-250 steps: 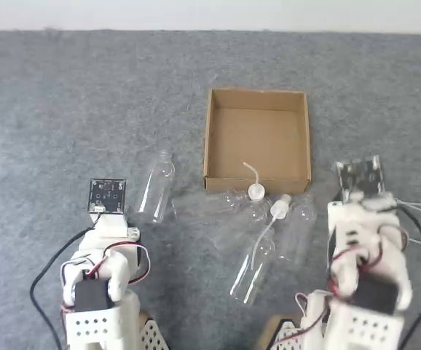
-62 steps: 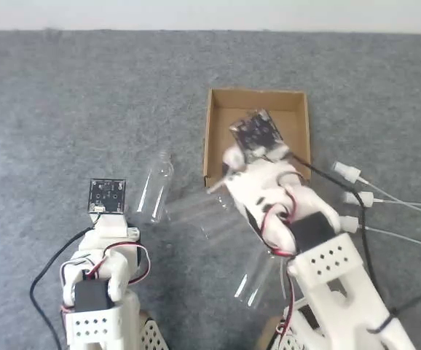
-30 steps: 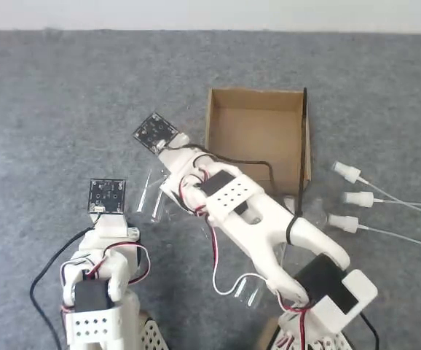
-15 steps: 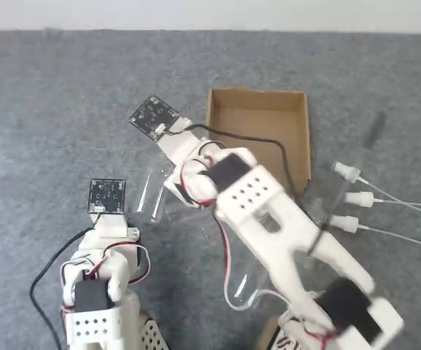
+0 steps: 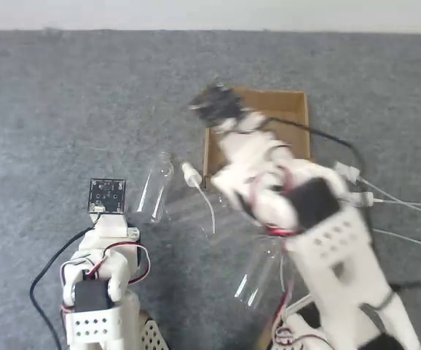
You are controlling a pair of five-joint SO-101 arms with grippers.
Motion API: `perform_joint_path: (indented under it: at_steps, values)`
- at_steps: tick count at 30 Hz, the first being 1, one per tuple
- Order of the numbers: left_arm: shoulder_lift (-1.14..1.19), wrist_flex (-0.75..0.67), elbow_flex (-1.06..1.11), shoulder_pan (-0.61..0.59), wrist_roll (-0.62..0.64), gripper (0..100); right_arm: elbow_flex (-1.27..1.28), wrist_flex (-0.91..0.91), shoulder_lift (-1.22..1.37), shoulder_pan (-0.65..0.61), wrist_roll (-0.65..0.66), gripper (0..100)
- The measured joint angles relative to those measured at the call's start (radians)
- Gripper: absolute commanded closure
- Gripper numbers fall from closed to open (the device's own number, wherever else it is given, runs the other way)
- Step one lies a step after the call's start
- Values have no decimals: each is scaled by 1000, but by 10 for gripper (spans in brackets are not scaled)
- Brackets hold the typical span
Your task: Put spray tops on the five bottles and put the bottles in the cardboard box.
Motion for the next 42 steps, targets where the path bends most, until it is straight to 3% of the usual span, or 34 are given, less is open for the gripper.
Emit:
perform_joint_path:
  at_steps: [3,7,11,15,19,28,42]
  values:
    - [0,0,0,0,0,988,-5,81,-60,144,81,721]
    - [0,0,0,0,0,988,-5,167,-54,431,196,720]
    - [0,0,0,0,0,988,-5,196,23,706,422,720]
    - [0,0,0,0,0,988,63,201,155,858,692,720]
    - [0,0,0,0,0,988,199,196,233,904,934,720]
    - [0,0,0,0,0,988,479,-57,233,914,1094,720]
    - [0,0,0,0,0,988,703,-339,233,913,1120,723]
